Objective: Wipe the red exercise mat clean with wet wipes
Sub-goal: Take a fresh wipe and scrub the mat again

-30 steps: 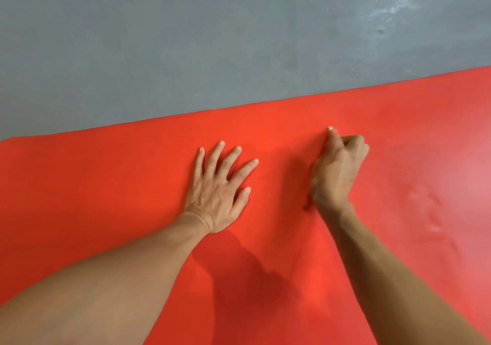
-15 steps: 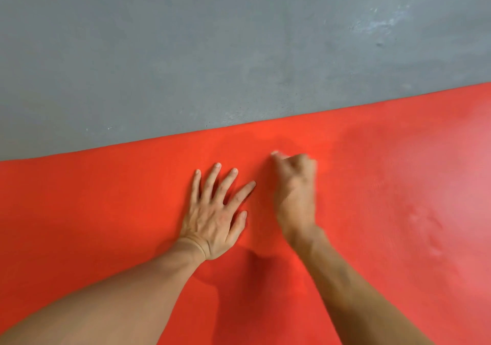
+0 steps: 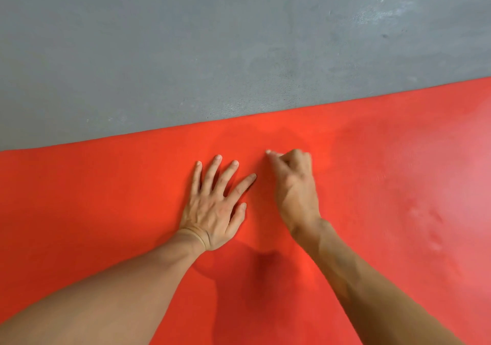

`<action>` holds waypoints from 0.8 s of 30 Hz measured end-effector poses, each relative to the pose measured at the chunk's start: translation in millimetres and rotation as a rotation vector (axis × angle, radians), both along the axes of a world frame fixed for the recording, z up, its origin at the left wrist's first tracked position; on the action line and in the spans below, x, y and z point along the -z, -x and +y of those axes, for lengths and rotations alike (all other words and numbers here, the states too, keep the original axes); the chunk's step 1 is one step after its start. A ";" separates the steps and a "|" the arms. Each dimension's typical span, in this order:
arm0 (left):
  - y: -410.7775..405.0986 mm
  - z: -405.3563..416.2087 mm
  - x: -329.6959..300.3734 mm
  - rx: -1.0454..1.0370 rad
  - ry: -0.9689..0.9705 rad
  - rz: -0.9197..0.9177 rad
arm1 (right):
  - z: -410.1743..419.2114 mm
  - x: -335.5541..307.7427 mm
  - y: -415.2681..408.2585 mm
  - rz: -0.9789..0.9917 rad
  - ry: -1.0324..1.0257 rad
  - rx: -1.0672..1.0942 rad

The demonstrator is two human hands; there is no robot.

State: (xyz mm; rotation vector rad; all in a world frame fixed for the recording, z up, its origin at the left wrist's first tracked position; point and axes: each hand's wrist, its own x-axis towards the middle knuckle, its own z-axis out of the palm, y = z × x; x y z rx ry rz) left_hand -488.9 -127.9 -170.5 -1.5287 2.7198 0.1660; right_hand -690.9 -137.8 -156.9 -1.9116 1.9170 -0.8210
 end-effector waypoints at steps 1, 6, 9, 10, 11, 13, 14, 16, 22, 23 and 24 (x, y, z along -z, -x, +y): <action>0.5 -0.5 -0.1 0.000 0.000 -0.003 | 3.4 6.5 7.0 0.110 0.032 -0.182; -0.8 0.2 0.6 0.012 0.002 -0.003 | -29.2 10.8 96.2 0.132 -0.078 0.400; -0.9 0.6 1.3 0.009 0.014 0.020 | -45.8 12.4 78.6 0.003 -0.048 0.640; -0.6 1.6 0.9 0.002 0.016 0.037 | -48.3 11.7 52.5 -0.052 -0.061 0.616; -0.1 2.0 1.0 -0.015 0.018 0.058 | -47.2 10.0 22.8 -0.108 -0.032 0.524; 0.8 2.1 2.9 -0.086 0.027 0.105 | -34.4 13.2 -22.1 -0.061 0.010 0.079; 0.9 2.4 4.0 -0.130 0.036 0.121 | -28.2 10.8 -34.6 0.021 0.031 -0.142; 1.3 4.5 5.4 -0.209 0.053 0.126 | -34.8 16.9 -19.6 0.094 0.077 -0.277; 1.8 6.7 7.0 -0.312 0.042 0.077 | -58.7 15.5 19.0 -0.051 0.000 0.546; 2.2 6.9 6.5 -0.307 0.040 0.062 | -58.2 11.5 -2.6 -0.082 -0.006 0.525; 2.3 7.2 5.9 -0.298 0.040 0.052 | -57.3 8.3 -27.7 -0.193 -0.018 0.403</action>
